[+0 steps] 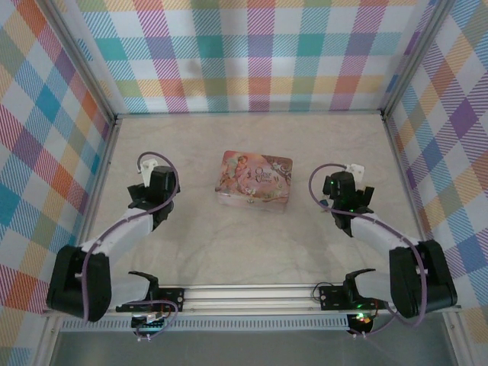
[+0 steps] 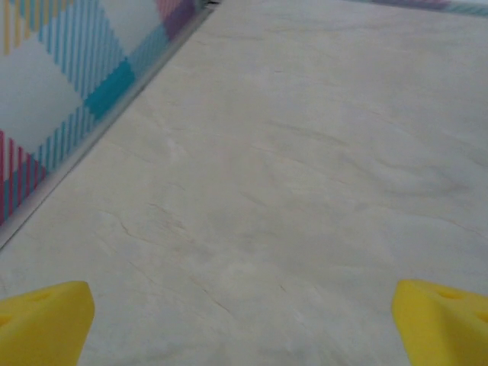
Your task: Unlock the padlock with the key
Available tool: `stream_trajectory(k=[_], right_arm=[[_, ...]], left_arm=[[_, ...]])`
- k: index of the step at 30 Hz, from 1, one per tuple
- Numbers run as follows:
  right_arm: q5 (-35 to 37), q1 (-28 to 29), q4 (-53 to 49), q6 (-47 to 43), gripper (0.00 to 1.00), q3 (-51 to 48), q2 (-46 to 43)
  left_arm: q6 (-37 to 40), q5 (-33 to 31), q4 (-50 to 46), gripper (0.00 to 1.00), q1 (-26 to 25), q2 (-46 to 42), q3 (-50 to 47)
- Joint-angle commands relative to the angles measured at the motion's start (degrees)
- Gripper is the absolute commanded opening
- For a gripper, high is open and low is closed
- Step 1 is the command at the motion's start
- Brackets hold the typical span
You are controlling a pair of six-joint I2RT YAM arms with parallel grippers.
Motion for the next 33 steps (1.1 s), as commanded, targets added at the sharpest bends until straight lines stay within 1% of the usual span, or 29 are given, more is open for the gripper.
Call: stream_trajectory(k=[1, 2, 4, 5, 6, 7, 8, 9, 10, 12, 13, 14, 15, 16, 17, 18, 19, 20, 21, 22, 23, 25, 26, 28, 33], right_arm=[[0.9, -1.5, 19.2, -6.1, 1.00, -2.9, 4.3], [-0.5, -2.1, 23.4, -6.6, 1.00, -4.0, 6.0], [-2.4, -3.1, 29.1, -7.5, 0.99, -5.3, 8.3], [-3.8, -3.7, 32.8, -7.8, 1.00, -6.5, 9.6], [-5.8, -4.6, 37.8, -8.3, 1.00, -8.0, 10.8], [-8.3, -4.9, 35.2, -7.8, 0.99, -7.7, 9.9], [-12.8, -5.7, 34.8, -8.3, 1.00, -7.9, 9.5], [-14.6, -6.1, 37.7, -9.1, 1.00, -8.6, 10.3], [-14.9, -6.2, 36.6, -8.8, 1.00, -8.4, 10.0], [-18.3, -8.4, 35.5, -7.3, 1.00, -8.4, 9.6], [-20.8, -9.9, 34.1, -6.3, 1.00, -8.2, 9.2], [-24.5, -11.9, 32.8, -5.2, 1.00, -7.7, 9.1], [-26.4, -12.8, 31.2, -4.9, 1.00, -6.7, 9.5], [-28.1, -12.8, 30.4, -5.6, 1.00, -6.0, 9.9], [-32.7, -12.8, 31.8, -7.5, 1.00, -5.9, 11.1], [-36.7, -12.9, 35.0, -9.3, 1.00, -6.7, 14.1], [-37.1, -12.8, 44.7, -10.0, 1.00, -8.1, 17.6], [-35.0, -12.9, 37.8, -8.2, 1.00, -7.8, 14.4], [-33.3, -12.9, 36.5, -7.7, 1.00, -7.0, 14.3], [-32.0, -11.9, 39.1, -9.1, 1.00, -6.7, 16.2], [-29.9, -10.8, 34.4, -9.2, 1.00, -5.4, 15.1], [-29.6, -10.5, 36.8, -9.8, 1.00, -5.7, 16.0], [-29.6, -10.4, 35.0, -9.6, 1.00, -5.5, 15.2], [-29.6, -10.4, 36.1, -9.8, 1.00, -5.7, 15.6], [-30.0, -10.6, 34.8, -9.6, 1.00, -5.0, 15.7]], left_arm=[[5.0, -1.0, 18.0, 1.00, 1.7, 4.0, -3.9], [7.0, 0.6, 20.9, 1.00, 2.0, 5.8, -4.6], [9.0, 1.1, 25.2, 1.00, 2.0, 8.7, -5.5], [10.4, 2.4, 30.0, 1.00, 2.1, 9.8, -7.5], [11.6, 4.1, 37.1, 1.00, 2.0, 11.0, -10.4], [12.8, 5.3, 44.7, 1.00, 2.0, 12.9, -13.1], [14.2, 7.1, 47.4, 1.00, 2.1, 13.8, -14.1], [15.2, 12.3, 44.5, 1.00, 2.2, 12.8, -13.6], [16.6, 14.2, 47.4, 1.00, 2.2, 14.0, -14.0], [15.3, 16.4, 44.5, 1.00, 3.4, 13.6, -13.1], [13.6, 17.4, 45.0, 1.00, 4.9, 14.8, -13.1], [12.5, 19.4, 48.8, 1.00, 6.7, 17.5, -13.5], [12.6, 20.3, 49.3, 1.00, 7.2, 18.4, -13.6], [11.9, 20.8, 43.5, 1.00, 7.3, 16.6, -12.3], [12.6, 20.6, 48.3, 1.00, 7.3, 17.7, -13.3], [12.7, 20.4, 47.2, 1.00, 7.2, 17.7, -13.1], [12.3, 20.6, 45.6, 1.00, 7.1, 16.9, -12.8], [12.7, 20.4, 47.3, 1.00, 7.0, 17.5, -13.1], [12.4, 20.5, 45.7, 1.00, 7.1, 17.0, -12.9], [12.7, 20.4, 47.0, 1.00, 7.1, 17.4, -13.1], [12.5, 20.5, 46.0, 1.00, 7.1, 17.1, -12.8], [12.6, 20.5, 46.2, 1.00, 7.1, 17.2, -12.9], [12.5, 20.4, 46.6, 1.00, 7.1, 17.2, -13.0], [12.6, 20.5, 46.4, 1.00, 7.1, 17.2, -12.9], [12.5, 20.5, 46.3, 1.00, 7.1, 17.2, -12.9]])
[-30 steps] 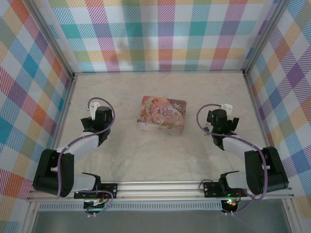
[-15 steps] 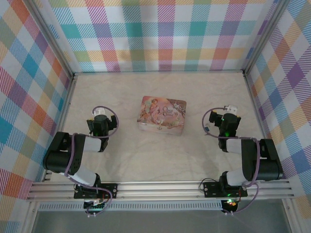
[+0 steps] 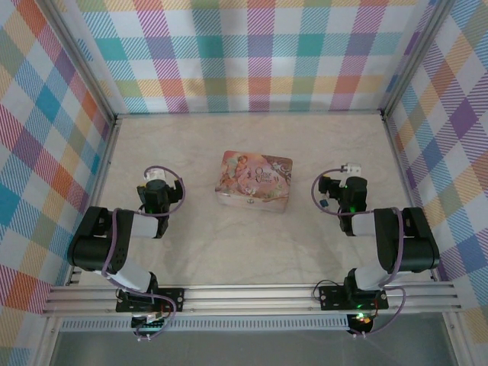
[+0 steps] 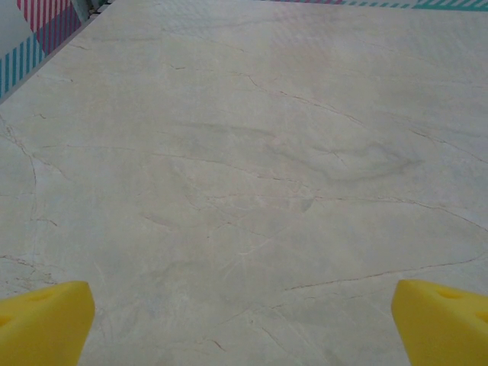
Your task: Unlock the padlock with the key
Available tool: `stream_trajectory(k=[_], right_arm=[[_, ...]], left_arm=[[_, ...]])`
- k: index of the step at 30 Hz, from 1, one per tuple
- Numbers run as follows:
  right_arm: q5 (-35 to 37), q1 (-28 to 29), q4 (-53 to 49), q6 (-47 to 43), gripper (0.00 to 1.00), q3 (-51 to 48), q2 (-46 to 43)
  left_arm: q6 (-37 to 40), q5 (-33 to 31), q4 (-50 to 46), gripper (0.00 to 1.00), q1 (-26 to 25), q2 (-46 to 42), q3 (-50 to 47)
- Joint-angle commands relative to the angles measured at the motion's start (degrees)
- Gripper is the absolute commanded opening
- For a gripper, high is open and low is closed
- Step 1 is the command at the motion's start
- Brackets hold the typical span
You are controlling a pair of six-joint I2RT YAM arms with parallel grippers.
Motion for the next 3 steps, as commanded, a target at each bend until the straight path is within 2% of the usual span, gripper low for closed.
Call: stream_trajectory(k=[1, 3], right_arm=[[-0.6, 0.1, 0.7, -0.9, 1.00, 1.4, 0.2], [-0.5, 0.1, 1.1, -1.0, 1.00, 1.2, 0.1]], left_arm=[[0.1, 0.5, 2.1, 1.00, 0.3, 0.0, 0.5], [0.0, 0.5, 2.1, 1.00, 0.3, 0.0, 0.5]])
